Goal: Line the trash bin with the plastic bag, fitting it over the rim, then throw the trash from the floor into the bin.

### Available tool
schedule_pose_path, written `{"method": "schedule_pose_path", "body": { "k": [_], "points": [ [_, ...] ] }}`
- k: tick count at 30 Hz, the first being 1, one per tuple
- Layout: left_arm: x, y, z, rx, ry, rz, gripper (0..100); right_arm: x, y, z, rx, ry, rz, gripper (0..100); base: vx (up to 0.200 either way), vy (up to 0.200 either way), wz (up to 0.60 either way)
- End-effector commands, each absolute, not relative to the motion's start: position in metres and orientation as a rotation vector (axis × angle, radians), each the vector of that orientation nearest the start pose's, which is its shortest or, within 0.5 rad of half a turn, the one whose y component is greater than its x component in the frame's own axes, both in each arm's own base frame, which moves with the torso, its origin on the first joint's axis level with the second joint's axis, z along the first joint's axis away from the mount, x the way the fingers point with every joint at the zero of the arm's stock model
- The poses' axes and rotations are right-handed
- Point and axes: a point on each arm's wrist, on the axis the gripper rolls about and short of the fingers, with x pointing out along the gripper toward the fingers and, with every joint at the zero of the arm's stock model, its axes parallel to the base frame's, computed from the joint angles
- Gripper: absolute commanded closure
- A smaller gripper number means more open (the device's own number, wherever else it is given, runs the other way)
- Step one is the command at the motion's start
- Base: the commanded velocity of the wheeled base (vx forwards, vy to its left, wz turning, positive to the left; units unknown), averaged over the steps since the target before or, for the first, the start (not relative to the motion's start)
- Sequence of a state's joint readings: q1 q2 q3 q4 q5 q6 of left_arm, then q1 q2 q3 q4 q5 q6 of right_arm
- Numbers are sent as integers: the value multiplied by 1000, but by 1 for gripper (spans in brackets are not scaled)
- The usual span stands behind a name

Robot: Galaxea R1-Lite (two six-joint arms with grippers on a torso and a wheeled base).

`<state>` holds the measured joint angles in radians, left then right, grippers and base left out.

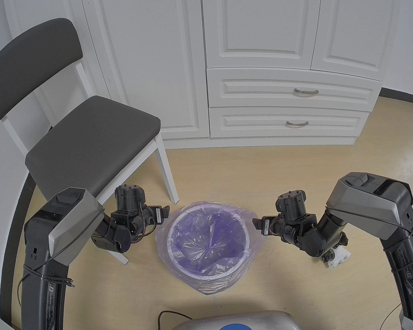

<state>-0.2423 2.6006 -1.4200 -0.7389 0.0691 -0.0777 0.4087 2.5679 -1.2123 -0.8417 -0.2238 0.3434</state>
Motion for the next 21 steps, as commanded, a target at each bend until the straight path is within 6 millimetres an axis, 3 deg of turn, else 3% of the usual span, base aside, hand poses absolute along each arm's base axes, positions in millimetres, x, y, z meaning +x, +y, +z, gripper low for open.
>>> {"method": "schedule_pose_path", "body": {
  "k": [1, 9, 14, 21],
  "points": [
    [473, -115, -21, -8, 440, -152, 0, 430, 171, -50, 213, 495, 59, 0, 0, 0, 0],
    [472, -115, -23, -8, 445, -153, 0, 417, 173, -50, 176, 614, 71, 0, 0, 0, 0],
    [472, -114, -24, -7, 448, -150, 0, 413, 182, -50, 246, 666, 184, 0, 0, 0, 0],
    [471, -113, -29, -3, 457, -141, 0, 423, 183, -59, 261, 730, 237, 0, 0, 0, 0]
  ]
}}
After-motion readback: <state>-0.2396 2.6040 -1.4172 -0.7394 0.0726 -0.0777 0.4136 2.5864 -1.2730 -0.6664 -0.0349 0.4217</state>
